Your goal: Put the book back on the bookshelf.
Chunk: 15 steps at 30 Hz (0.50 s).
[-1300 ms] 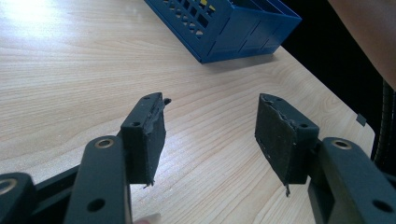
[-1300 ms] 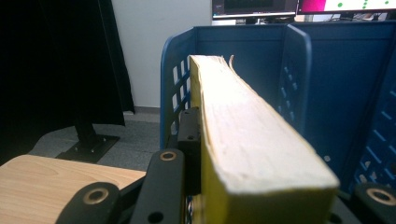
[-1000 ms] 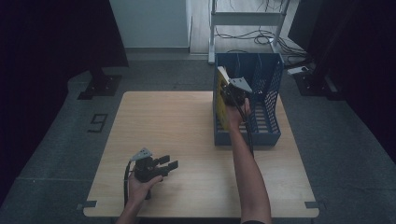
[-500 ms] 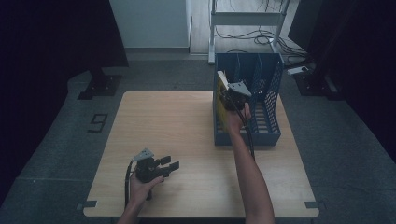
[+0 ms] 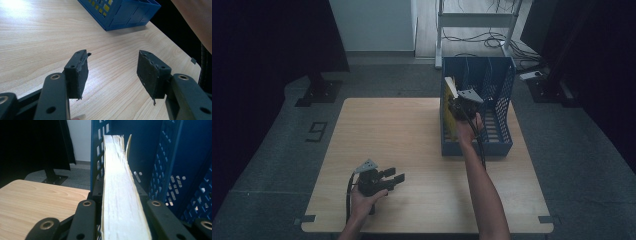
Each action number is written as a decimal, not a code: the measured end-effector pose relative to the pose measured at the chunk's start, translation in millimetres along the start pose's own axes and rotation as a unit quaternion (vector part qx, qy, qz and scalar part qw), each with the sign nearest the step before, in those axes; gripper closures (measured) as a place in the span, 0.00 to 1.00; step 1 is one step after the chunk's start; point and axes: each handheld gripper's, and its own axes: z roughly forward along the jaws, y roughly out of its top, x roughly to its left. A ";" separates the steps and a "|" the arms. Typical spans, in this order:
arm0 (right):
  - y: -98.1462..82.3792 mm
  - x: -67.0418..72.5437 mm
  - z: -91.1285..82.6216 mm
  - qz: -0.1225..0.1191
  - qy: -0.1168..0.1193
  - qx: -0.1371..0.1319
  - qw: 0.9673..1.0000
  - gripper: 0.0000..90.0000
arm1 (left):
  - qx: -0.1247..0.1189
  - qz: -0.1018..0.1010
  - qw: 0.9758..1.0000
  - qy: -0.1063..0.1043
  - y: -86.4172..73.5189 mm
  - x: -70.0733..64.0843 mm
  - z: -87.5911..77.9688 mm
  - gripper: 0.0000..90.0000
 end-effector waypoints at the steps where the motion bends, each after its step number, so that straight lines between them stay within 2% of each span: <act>1: 0.3 -0.6 -0.5 0.000 0.005 0.001 1.000 0.77 | 0.000 0.000 1.000 0.000 0.0 0.0 0.0 0.47; 6: 2.0 -2.4 -2.0 -0.004 0.012 0.009 1.000 0.76 | 0.001 0.001 1.000 -0.001 0.0 -0.3 0.4 0.47; 11: 2.2 -3.4 -0.5 -0.002 0.014 0.031 0.999 0.78 | 0.002 0.002 1.000 -0.001 -0.2 -0.8 1.0 0.47; 15: 4.7 -1.6 -1.2 -0.018 0.002 0.042 0.999 0.82 | 0.003 0.002 1.000 -0.001 -0.4 -1.0 1.4 0.47</act>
